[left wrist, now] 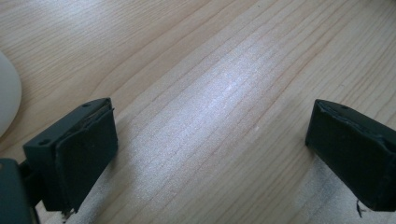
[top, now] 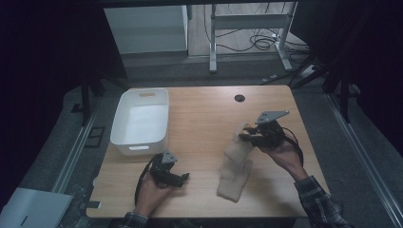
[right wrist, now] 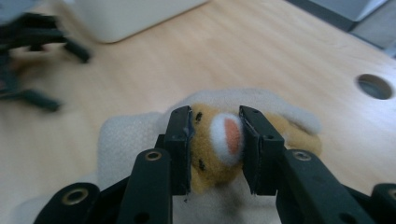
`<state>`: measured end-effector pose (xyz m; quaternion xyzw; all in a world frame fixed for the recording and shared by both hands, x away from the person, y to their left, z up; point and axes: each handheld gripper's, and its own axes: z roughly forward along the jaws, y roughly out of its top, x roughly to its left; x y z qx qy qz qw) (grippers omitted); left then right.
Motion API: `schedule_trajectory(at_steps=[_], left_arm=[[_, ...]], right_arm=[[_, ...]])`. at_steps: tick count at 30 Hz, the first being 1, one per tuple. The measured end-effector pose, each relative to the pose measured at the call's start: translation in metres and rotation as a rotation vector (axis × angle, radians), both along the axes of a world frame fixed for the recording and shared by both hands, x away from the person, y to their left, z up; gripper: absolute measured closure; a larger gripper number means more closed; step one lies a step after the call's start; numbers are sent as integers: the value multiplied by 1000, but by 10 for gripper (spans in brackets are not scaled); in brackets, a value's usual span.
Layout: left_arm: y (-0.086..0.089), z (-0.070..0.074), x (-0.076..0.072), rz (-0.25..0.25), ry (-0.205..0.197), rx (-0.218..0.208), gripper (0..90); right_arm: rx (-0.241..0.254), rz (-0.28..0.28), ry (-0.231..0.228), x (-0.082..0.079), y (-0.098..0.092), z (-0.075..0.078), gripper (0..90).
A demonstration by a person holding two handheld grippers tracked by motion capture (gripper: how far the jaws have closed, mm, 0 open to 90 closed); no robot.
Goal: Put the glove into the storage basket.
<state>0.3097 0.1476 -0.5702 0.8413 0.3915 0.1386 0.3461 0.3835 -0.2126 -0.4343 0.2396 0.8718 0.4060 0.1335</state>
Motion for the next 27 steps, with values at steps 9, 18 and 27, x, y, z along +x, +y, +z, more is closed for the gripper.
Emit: schedule_trajectory(at_steps=[9,18,27], left_arm=[[0,0,0,4,1,-4,23],[0,0,0,3,2,-2,23],[0,0,0,3,1,-1,22]], right_arm=[[-46,142,58,-46,16,-33,640],[-59,148,115,-53,22,-75,437],[-1,27,79,-54,-16,-58,518]])
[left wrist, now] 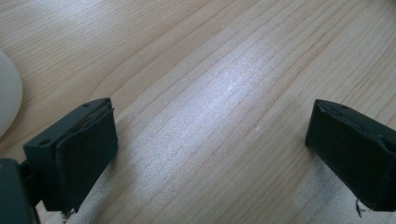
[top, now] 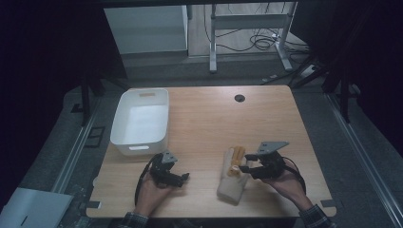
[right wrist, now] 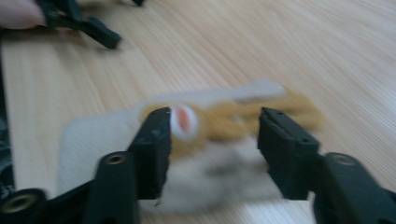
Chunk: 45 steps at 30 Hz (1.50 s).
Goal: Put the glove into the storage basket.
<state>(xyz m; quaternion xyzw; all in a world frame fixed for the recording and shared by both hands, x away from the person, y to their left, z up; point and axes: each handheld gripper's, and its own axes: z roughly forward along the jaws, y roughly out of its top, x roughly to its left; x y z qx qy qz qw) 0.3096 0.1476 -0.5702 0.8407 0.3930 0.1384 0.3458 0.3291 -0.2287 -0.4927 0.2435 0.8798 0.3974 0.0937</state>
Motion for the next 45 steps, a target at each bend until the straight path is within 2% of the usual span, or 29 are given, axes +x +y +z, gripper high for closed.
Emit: schedule_trajectory(at_steps=[1,2,3,5,7,10,12,15,25,27,36,41,43,45], left_arm=[[0,0,0,4,1,0,22],[0,0,0,4,1,0,21],[0,0,0,7,2,-1,21],[0,0,0,8,2,0,21],[0,0,0,8,2,0,21],[0,0,0,9,2,0,21],[0,0,0,10,3,2,21],[0,0,0,12,4,2,21],[1,0,0,3,1,-4,25],[3,0,0,-5,-3,-4,34],[6,0,-1,-7,-3,-5,45],[6,1,-2,11,4,-9,48],[4,4,-2,12,32,-34,61],[1,9,-3,7,31,-38,61]], right_arm=[[0,-26,9,-2,-9,-5,592],[0,-26,9,-2,-9,-5,592],[-7,-33,24,-7,-19,-14,681],[-1,-31,39,-12,-23,-22,755],[2,-19,62,-19,-24,-31,804],[-4,-2,64,-26,-21,-39,820],[-15,12,55,-31,-15,-47,822],[-23,16,55,-31,-10,-50,821],[-17,22,47,-21,20,-55,806],[-19,20,45,-17,32,-55,803],[-18,24,49,-5,63,-59,787],[-13,18,29,-5,59,-55,749],[-5,-23,20,-3,45,-51,721],[-2,-55,17,-1,33,-50,691]])
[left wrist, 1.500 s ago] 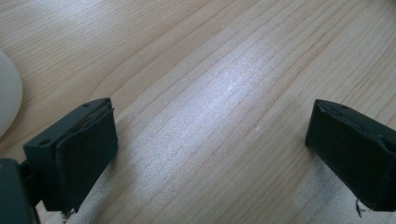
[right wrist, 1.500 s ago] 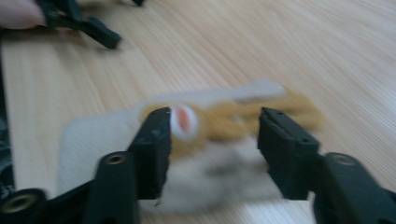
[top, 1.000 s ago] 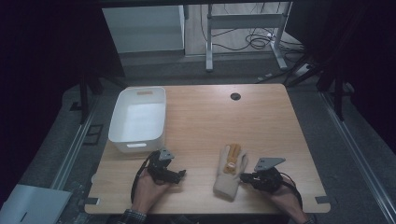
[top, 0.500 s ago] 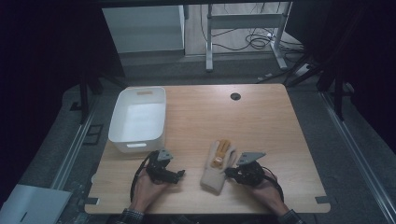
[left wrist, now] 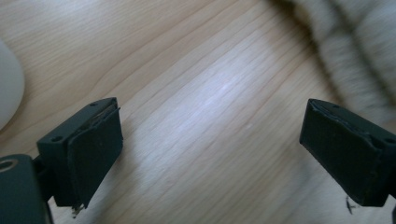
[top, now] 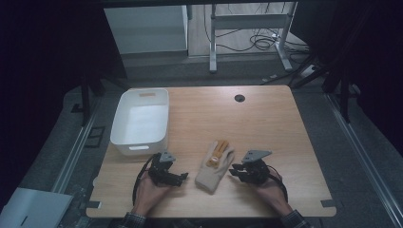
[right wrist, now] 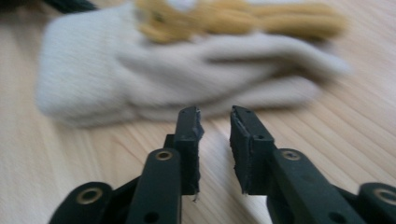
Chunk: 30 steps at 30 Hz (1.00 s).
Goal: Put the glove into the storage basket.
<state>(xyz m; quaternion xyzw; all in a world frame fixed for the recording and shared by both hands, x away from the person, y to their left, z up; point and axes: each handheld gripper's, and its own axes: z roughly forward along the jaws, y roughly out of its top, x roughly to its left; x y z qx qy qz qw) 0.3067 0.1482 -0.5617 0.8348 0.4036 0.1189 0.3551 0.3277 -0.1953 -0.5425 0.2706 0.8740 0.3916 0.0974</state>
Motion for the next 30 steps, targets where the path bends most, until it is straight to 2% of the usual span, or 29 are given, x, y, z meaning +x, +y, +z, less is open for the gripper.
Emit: schedule_trajectory(at_steps=[5,6,7,8,11,14,15,16,19,20,25,26,27,28,29,30], left_arm=[[-14,13,-4,-18,-11,-27,60],[-22,19,-5,-31,-10,-37,57],[-22,19,-5,-31,-10,-37,45],[-32,25,-6,-38,-12,-45,38],[-50,31,-7,-65,-8,-71,14],[-70,35,-9,-88,-3,-55,0],[-70,35,-9,-88,-3,-55,0],[-83,35,-10,-91,-4,-29,0],[-98,25,-9,-95,-1,26,0],[-100,21,-9,-98,5,32,0],[-98,19,-7,-93,15,33,4],[-91,22,-5,-72,1,73,6],[-91,22,-5,-72,1,73,8],[-83,24,-1,-56,-6,99,10],[-83,24,-1,-56,-6,99,11],[-72,25,3,-37,-1,107,14]], right_arm=[[-18,-83,-12,3,-31,-1,635],[-19,-93,-14,3,-35,-1,622],[-19,-93,-14,3,-35,-1,622],[-23,-125,-21,3,-45,-1,598],[-15,-172,-24,4,-59,0,565],[-11,-209,-27,5,-71,0,535],[-11,-209,-27,5,-71,0,535],[-9,-227,-24,6,-77,-1,522],[-13,-246,-27,7,-83,-3,511],[-11,-250,-27,7,-85,-4,507],[-20,-269,-32,8,-90,-4,497],[-15,-280,-33,9,-95,-5,494],[-15,-280,-33,9,-95,-5,494],[-13,-292,-33,9,-98,-5,487],[-13,-294,-34,9,-99,-5,485],[-8,-298,-33,9,-100,-5,482]])
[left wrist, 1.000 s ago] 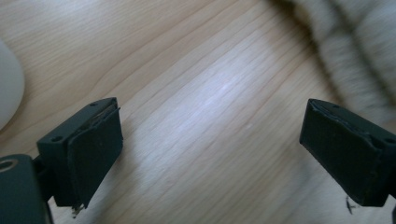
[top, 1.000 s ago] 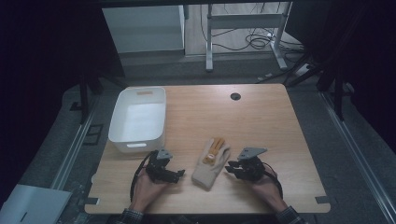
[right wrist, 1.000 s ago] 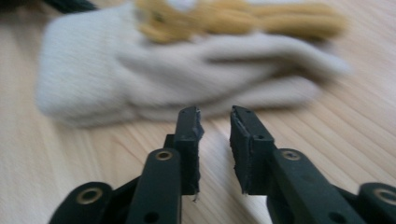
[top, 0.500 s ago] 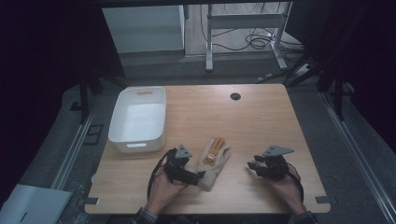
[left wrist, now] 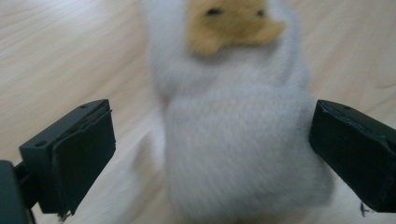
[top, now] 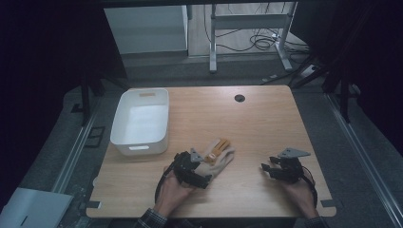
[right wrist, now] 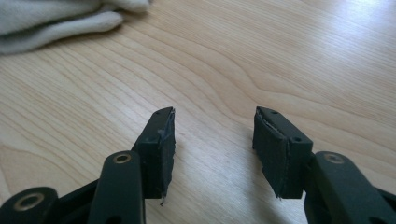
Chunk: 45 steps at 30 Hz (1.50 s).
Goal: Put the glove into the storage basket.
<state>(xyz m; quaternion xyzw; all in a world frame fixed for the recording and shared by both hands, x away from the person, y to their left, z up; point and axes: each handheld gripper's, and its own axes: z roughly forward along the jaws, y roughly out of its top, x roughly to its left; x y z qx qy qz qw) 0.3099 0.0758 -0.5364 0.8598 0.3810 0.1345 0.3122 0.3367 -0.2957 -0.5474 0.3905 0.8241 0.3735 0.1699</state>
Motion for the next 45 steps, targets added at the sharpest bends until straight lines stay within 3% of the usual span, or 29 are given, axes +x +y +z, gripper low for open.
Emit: schedule_trajectory(at_steps=[1,3,6,8,10,11,14,17,18,21,23,25,28,31,35,40,45], left_arm=[[0,0,0,0,0,0,16],[9,5,5,-5,7,-46,15],[6,8,7,-28,20,-71,1],[-2,8,10,-58,23,-64,0],[-17,0,17,-90,28,-20,0],[-17,0,17,-90,28,-20,0],[-26,-10,27,-90,23,41,0],[-27,-15,31,-90,32,68,4],[-26,-16,33,-89,37,56,8],[-23,-15,34,-116,58,17,127],[-23,-13,34,-119,62,19,214],[-23,-10,35,-124,74,29,241],[-23,-6,34,-128,88,41,441],[-25,-4,32,-134,96,40,537],[-24,-4,31,-133,101,29,597],[-19,-3,33,-130,127,-27,624],[-15,1,35,-116,123,-30,631]], right_arm=[[0,0,0,0,0,0,482],[1,-7,-2,0,-2,0,478],[2,-10,-1,1,-2,0,473],[0,-9,-2,1,-2,0,467],[-2,-9,-8,1,-2,-1,444],[-2,-9,-8,1,-2,-1,444],[-14,-9,-11,0,-3,-1,377],[-25,-3,-11,0,-2,-1,326],[-39,0,-15,0,-1,-1,309],[-58,3,-15,0,2,-2,256],[-60,3,-16,0,2,-2,252],[-61,0,-15,0,2,-2,242],[-63,-6,-13,0,2,-2,229],[-62,-6,-12,0,2,-2,227],[-63,-5,-12,0,2,-2,226],[-63,-5,-12,0,2,-2,223],[-63,-4,-12,0,2,-2,223]])
